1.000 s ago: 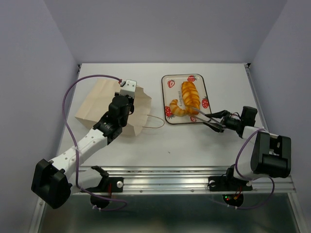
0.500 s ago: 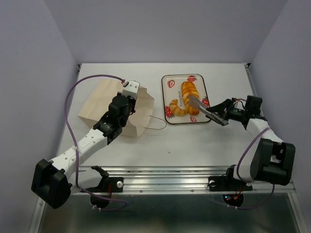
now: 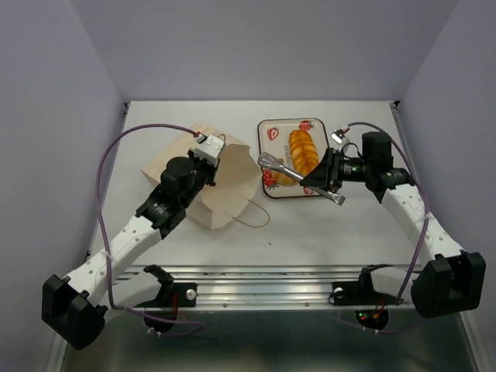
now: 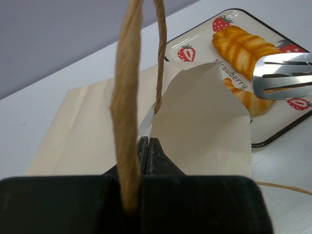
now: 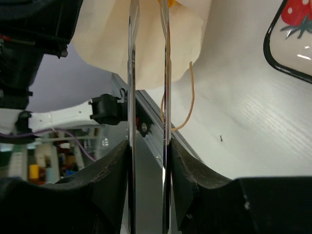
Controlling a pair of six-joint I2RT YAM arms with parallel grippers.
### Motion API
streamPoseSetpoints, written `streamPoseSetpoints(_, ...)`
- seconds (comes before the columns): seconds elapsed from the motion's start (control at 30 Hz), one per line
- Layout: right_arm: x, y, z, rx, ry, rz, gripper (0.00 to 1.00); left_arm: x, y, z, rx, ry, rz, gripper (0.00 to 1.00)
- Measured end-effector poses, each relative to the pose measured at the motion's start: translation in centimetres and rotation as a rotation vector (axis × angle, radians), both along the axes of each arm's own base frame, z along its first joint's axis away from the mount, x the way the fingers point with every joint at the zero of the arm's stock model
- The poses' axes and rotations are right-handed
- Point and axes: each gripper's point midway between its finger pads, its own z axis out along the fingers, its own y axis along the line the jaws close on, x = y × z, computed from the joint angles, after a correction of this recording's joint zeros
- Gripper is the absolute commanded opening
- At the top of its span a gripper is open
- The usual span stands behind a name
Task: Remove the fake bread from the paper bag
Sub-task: Take out the fake bread from the paper bag.
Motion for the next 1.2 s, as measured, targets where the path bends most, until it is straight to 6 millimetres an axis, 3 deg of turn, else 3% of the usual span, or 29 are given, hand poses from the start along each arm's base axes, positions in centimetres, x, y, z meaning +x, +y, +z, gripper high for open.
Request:
streamPoseSetpoints(0.2, -3.3, 1.0, 2.0, -0.058, -0.227, 0.089, 0.42, -1.6, -1.0, -0.4, 0.027, 0.008, -0.116, 0.00)
streamPoseSetpoints(0.3, -4.7, 1.5, 2.0, -0.081, -0.275, 0.134, 0.42, -2.3, -1.4, -1.0, 0.055, 0.016, -0.165, 0.00)
streamPoseSetpoints(0.6, -7.7, 5.3, -2.3, -0.214, -0.233, 0.277, 0.40, -3.2, -1.8, -2.2, 0.083, 0.036, -0.227, 0.00)
streamPoseSetpoints(0.97, -6.7, 10.1, -7.5, -0.392, -0.325, 0.267, 0.41, -3.0, -2.5, -3.9, 0.089, 0.089, -0.243, 0.00)
streamPoseSetpoints(1.2, -3.5, 11.5, -10.4, -0.495, -0.387, 0.190, 0.46, -2.9, -2.7, -4.3, 0.086, 0.105, -0.248, 0.00)
